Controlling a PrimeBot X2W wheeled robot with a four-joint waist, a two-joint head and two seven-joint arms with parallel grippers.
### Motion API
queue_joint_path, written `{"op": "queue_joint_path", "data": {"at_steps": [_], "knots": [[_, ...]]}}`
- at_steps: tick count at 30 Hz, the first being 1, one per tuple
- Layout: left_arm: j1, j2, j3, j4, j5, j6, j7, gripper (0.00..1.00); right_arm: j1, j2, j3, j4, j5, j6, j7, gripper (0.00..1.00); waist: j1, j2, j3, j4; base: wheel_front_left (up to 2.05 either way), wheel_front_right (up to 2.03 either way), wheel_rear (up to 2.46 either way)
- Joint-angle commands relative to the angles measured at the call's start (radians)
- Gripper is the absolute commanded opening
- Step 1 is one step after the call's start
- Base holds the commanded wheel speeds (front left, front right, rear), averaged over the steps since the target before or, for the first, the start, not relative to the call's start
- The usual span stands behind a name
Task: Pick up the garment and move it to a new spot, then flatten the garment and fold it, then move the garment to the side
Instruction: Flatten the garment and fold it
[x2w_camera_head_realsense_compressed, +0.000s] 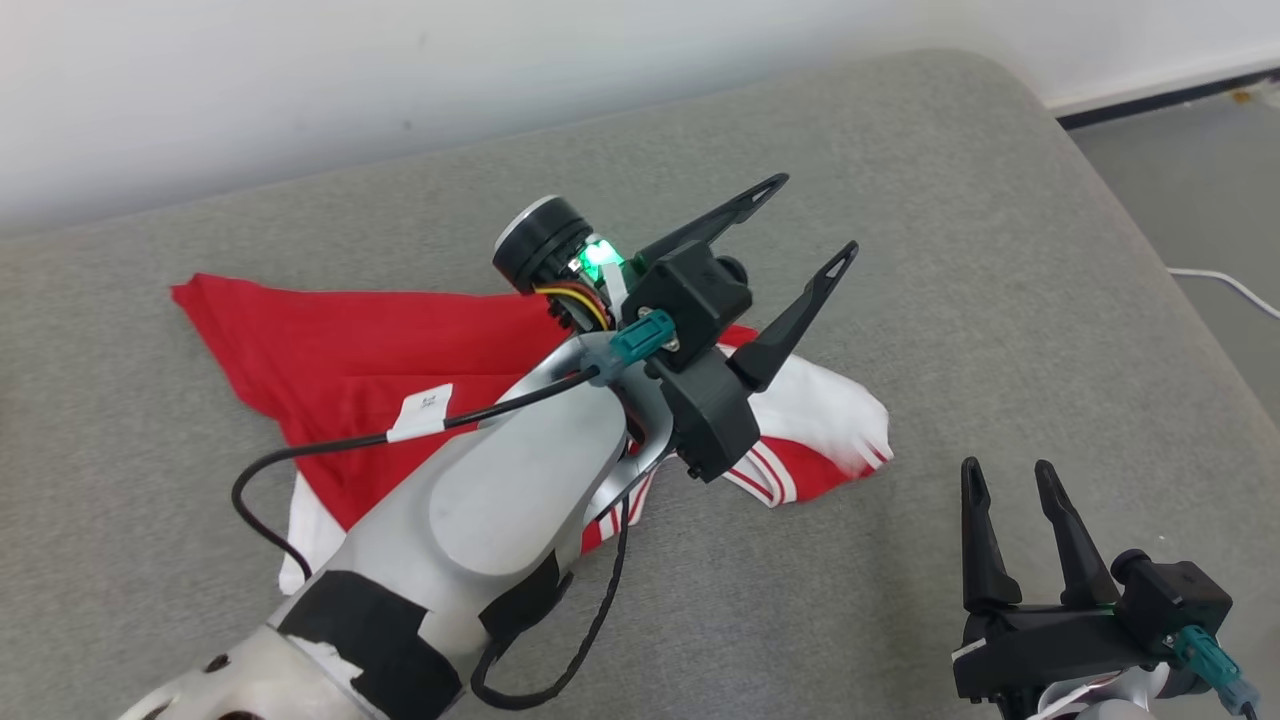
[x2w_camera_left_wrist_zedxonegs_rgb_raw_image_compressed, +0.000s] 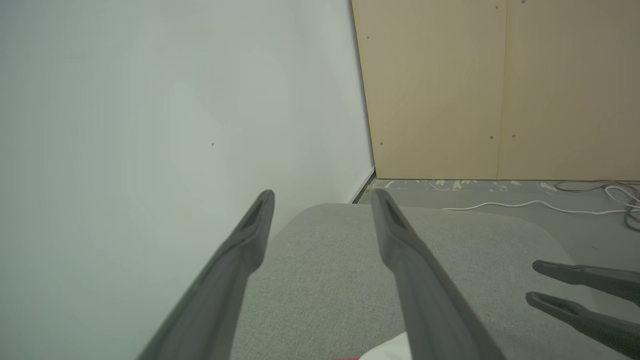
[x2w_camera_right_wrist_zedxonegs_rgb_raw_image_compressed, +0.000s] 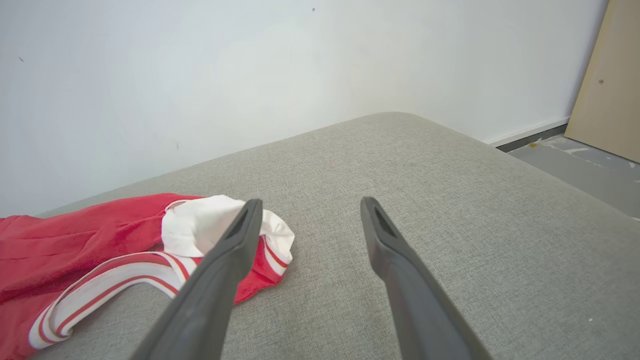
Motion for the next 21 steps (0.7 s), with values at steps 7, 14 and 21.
{"op": "queue_joint_path", "data": {"at_steps": [7,14,21], "knots": [[0.083,0.013,0.067,-0.021,-0.039,0.038,-0.034,1.0,0.021,0.0,-0.012,-0.001,-0.028,-0.002,0.0,1.0,-0.0001,-0.0001,-0.059,0.093,0.0,0.0,0.0],[0.317,0.144,0.299,-0.296,0.036,0.129,-0.033,1.0,0.052,0.0,-0.031,-0.004,-0.053,-0.002,0.0,1.0,-0.0001,-0.0001,-0.112,0.176,0.0,0.0,0.0],[0.522,0.232,0.428,-0.419,0.076,0.156,-0.034,1.0,0.072,0.0,-0.038,-0.001,-0.068,-0.002,0.0,1.0,-0.0001,-0.0001,-0.144,0.228,0.0,0.0,0.0]]}}
